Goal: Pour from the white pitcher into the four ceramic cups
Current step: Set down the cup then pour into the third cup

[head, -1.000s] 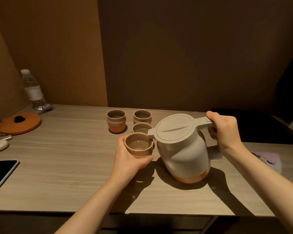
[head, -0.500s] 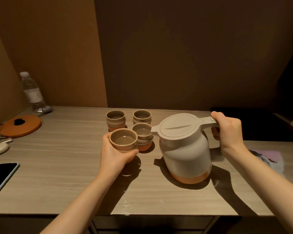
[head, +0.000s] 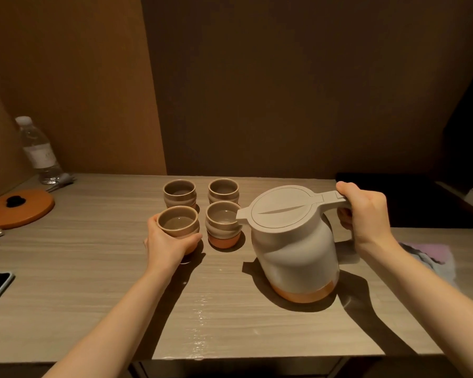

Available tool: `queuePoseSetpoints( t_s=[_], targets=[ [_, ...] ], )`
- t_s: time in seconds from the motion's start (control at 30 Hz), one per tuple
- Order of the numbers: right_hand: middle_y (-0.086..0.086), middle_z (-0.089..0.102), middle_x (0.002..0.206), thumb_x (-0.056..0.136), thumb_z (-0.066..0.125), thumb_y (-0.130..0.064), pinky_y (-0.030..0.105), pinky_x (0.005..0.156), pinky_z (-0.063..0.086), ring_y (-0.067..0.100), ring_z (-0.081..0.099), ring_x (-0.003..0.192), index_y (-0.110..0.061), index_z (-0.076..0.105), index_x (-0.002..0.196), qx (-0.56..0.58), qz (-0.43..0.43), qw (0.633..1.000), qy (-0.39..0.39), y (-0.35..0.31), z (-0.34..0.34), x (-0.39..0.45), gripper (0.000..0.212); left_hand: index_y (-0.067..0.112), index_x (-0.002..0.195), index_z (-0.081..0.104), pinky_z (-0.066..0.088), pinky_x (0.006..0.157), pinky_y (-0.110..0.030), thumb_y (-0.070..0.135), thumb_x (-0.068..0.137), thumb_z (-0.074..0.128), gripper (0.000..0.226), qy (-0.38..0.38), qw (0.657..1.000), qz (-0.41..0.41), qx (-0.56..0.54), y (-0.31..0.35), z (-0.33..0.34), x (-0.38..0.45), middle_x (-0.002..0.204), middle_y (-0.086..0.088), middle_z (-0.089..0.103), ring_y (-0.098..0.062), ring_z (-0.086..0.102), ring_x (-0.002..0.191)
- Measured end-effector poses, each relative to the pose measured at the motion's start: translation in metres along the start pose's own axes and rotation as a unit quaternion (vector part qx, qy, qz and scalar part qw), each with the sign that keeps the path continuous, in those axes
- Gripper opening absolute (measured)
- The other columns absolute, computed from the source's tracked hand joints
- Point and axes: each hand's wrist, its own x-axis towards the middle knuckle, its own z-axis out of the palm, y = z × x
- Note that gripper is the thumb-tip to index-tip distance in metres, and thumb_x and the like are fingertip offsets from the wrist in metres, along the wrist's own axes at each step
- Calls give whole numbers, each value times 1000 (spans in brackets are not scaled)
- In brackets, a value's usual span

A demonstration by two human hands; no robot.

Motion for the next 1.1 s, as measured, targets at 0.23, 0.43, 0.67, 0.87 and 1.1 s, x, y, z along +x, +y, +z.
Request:
queuePoseSetpoints(
  t_s=[0.23, 0.43, 0.67, 0.87, 1.1],
  targets=[
    [-10, 41, 38, 93, 54, -21, 26, 46, 27, 3, 36, 39, -12, 48, 47, 12, 5, 1000, 2, 3, -1, 3, 47, 28, 128, 37, 47, 99, -47, 31, 47, 95, 99, -3, 1000, -7, 3, -7, 5, 14, 125, 1, 54, -25, 48, 124],
    [-9, 41, 39, 92, 55, -22, 27, 47, 27, 4, 36, 40, -16, 49, 45, 14, 13, 1000, 5, 4, -2, 4, 48, 26, 130, 34, 45, 101, -48, 30, 48, 96, 102, -19, 1000, 3, 16, -7, 5, 13, 130, -2, 52, -27, 45, 126],
    [-11, 42, 38, 92, 54, -22, 28, 49, 27, 11, 37, 46, -15, 49, 46, 12, 18, 1000, 12, 0, -2, 1, 47, 30, 146, 20, 35, 110, -49, 37, 52, 93, 120, -21, 1000, 5, 0, 7, -1, 7, 147, -5, 39, -29, 36, 136],
    [-11, 43, 38, 92, 55, -24, 27, 49, 29, 12, 38, 48, -11, 51, 50, 5, 29, 999, 21, -3, -1, 0, 44, 29, 147, 24, 32, 105, -47, 56, 60, 83, 108, 27, 998, 54, 21, 36, -2, 6, 146, 1, 39, -24, 26, 138],
    [-3, 44, 45, 91, 56, -25, 27, 49, 29, 11, 38, 48, -11, 52, 50, 10, 48, 999, 18, -2, -4, 3, 43, 27, 139, 34, 40, 102, -39, 50, 71, 78, 84, -3, 991, 125, 46, 77, 27, 13, 141, 0, 43, -19, 37, 130]
  ],
)
